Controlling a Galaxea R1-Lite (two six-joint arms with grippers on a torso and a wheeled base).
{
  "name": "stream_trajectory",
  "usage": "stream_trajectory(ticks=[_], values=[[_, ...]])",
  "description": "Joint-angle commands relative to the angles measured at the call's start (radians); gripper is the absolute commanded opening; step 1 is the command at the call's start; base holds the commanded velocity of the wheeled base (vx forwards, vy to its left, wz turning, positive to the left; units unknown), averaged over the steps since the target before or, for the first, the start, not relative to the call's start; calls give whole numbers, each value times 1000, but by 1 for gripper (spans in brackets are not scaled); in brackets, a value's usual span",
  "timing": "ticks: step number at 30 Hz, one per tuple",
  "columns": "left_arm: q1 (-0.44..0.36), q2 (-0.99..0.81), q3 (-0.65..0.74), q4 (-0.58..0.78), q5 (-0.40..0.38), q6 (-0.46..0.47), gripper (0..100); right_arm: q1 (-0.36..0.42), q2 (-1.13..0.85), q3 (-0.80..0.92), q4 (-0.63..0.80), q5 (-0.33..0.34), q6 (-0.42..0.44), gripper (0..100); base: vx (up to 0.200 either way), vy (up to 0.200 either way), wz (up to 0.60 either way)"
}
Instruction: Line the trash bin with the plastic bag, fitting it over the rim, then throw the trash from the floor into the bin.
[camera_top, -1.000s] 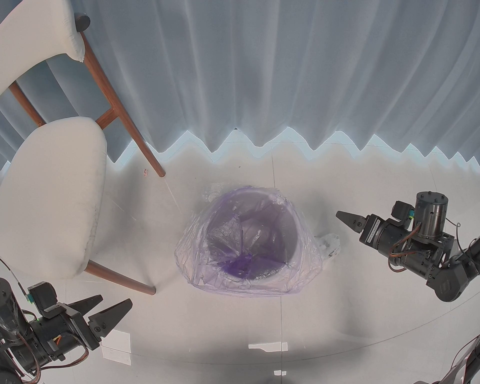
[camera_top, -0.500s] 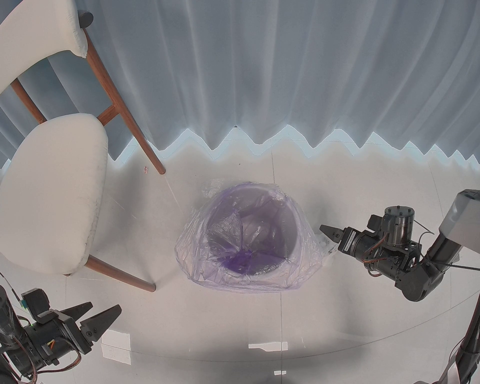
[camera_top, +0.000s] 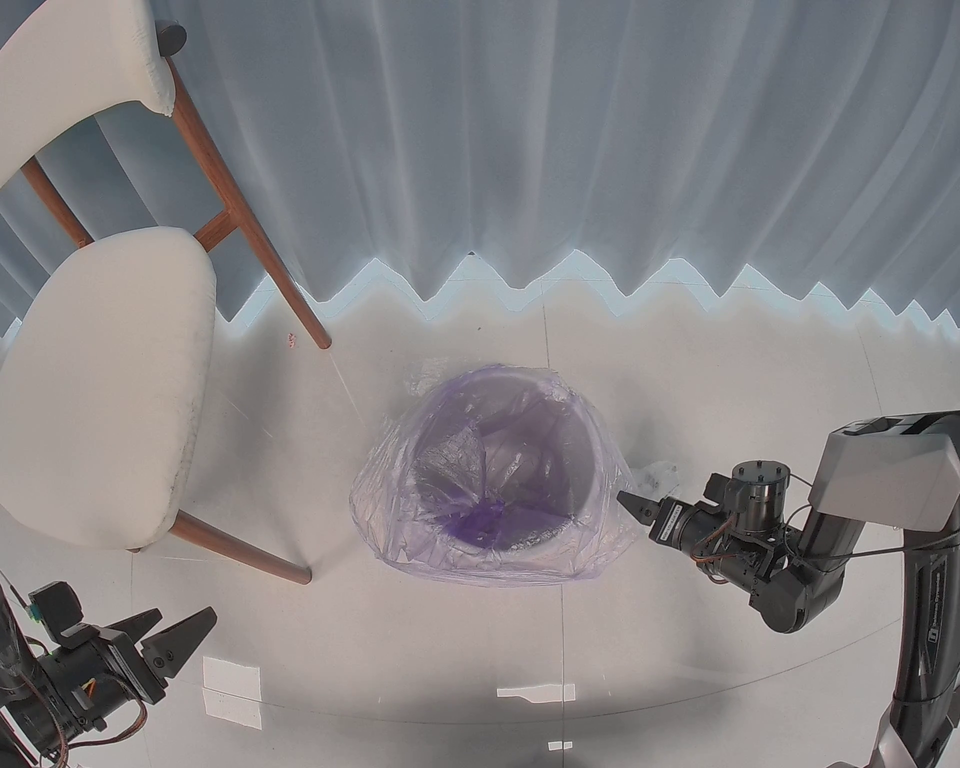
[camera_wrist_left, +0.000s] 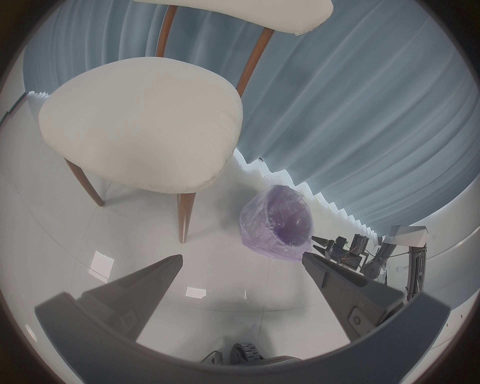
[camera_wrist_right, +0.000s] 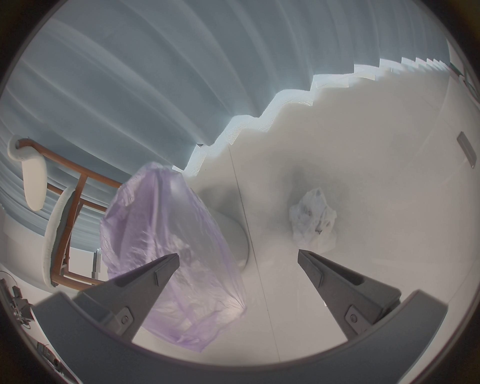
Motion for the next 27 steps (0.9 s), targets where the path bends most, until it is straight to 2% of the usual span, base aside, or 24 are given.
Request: stream_trajectory(ticks=[1,5,7,8,11,23,27], values=[[23,9,18,-6,1,-1,100,4,80,-34,-5,0,3,100,0,0,0],[33,17,18,-12,1,7,100,7,126,-89,-6,0,12,100,0,0,0],[40,31,18,-12,1,39,100,7,149,-126,-6,-1,27,100,0,0,0],[43,34,18,-12,1,53,100,7,156,-136,-6,-1,30,0,0,0,0],[59,42,18,-10,-2,98,100,8,161,-156,-6,-1,32,0,0,0,0],[74,69,18,-12,-8,128,100,-2,172,-95,-36,-10,38,0,0,0,0],[94,72,18,-21,-24,127,100,-5,215,-103,-34,-56,-2,0,0,0,0]])
